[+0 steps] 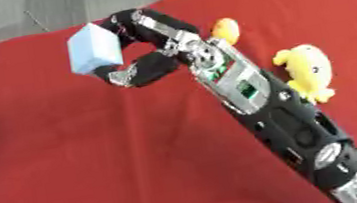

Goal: Pick up the objects with one hand, pass them to the other hand, and then place them into the box on the other side of the table.

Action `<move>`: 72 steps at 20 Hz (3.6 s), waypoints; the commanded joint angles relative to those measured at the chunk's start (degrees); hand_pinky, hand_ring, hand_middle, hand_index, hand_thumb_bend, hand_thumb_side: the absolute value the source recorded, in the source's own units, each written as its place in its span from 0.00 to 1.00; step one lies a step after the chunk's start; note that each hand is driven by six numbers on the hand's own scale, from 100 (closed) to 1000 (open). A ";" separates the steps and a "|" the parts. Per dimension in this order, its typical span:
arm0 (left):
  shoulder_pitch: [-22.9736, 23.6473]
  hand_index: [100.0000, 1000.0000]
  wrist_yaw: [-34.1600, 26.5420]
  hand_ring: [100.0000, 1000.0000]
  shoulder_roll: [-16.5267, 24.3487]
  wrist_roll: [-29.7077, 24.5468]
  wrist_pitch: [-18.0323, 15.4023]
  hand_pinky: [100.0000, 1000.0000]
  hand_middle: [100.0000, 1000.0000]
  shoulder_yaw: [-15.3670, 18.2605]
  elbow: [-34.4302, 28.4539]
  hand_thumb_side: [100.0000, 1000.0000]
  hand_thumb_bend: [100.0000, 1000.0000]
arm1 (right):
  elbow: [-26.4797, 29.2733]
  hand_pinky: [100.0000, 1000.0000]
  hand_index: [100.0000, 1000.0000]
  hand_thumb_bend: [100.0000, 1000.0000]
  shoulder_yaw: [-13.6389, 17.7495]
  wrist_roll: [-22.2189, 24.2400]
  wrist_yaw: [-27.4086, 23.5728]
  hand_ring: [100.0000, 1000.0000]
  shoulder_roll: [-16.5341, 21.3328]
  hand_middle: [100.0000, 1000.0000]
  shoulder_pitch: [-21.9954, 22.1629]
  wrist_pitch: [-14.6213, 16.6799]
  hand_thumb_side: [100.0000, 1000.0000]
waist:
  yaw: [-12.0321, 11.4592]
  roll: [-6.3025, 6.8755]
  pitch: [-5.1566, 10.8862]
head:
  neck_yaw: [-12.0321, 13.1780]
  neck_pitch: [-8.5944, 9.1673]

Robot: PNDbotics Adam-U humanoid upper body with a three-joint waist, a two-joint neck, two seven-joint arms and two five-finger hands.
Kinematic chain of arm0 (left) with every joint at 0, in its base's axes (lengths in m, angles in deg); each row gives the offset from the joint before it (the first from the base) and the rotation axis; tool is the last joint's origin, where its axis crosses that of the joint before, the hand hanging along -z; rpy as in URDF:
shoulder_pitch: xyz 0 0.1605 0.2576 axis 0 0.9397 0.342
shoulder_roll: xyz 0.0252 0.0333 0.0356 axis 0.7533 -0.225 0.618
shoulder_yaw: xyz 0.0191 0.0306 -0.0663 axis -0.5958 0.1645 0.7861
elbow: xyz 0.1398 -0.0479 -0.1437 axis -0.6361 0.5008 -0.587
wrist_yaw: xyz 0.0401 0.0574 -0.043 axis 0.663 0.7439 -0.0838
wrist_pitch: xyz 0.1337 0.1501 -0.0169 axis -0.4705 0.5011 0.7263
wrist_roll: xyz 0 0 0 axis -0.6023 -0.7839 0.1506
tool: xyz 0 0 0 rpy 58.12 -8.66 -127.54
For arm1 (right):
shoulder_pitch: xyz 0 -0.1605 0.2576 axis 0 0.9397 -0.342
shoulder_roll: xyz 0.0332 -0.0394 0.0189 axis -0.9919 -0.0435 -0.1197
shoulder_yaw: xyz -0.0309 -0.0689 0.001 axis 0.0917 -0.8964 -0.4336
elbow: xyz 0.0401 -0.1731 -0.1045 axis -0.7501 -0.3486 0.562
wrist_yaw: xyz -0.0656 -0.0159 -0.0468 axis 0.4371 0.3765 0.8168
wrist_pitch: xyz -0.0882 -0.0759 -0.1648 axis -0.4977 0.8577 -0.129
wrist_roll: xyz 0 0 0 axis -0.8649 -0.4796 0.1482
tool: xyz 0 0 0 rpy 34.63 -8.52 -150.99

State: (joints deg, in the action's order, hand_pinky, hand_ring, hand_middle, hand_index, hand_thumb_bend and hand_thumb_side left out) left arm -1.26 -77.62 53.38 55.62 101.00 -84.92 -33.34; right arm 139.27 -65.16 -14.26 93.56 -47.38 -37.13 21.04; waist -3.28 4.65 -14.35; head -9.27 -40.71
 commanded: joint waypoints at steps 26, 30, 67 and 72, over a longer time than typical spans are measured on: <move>-11.70 0.82 18.66 0.81 -7.79 -13.00 2.87 0.84 0.80 -13.34 8.77 0.41 0.67 | -3.00 0.76 0.53 0.00 -4.86 -10.18 7.18 0.54 -5.10 0.42 -2.75 -1.48 0.00 | -1.20 0.68 3.09 | 0.92 1.18; -12.85 0.83 20.04 0.82 -9.16 -13.59 2.83 0.85 0.81 -14.12 10.20 0.38 0.69 | -3.10 0.75 0.53 0.00 -5.31 -10.82 7.42 0.53 -5.71 0.42 -3.24 -1.95 0.00 | -1.38 0.82 3.17 | 1.02 1.87; -15.66 0.80 25.98 0.78 -14.46 -14.31 -0.05 0.82 0.76 -15.70 5.57 0.24 0.68 | 3.38 0.74 0.53 0.00 -7.38 -8.52 3.29 0.53 0.45 0.42 -1.13 -3.28 0.00 | -1.43 0.85 2.83 | 2.05 -0.76; -15.24 0.79 25.09 0.78 -13.70 -15.70 1.78 0.82 0.76 -15.64 3.03 0.22 0.69 | 3.55 0.74 0.52 0.00 -7.40 -8.62 3.08 0.53 0.62 0.42 -1.18 -3.01 0.00 | -1.49 0.80 2.72 | 2.04 -0.33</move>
State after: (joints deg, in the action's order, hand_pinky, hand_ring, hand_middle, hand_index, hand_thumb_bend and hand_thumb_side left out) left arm -15.79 -52.10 37.94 40.14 102.26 -101.61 -28.99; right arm 142.20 -72.84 -22.94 96.61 -47.50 -37.51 17.78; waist -4.65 5.06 -13.29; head -7.21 -41.63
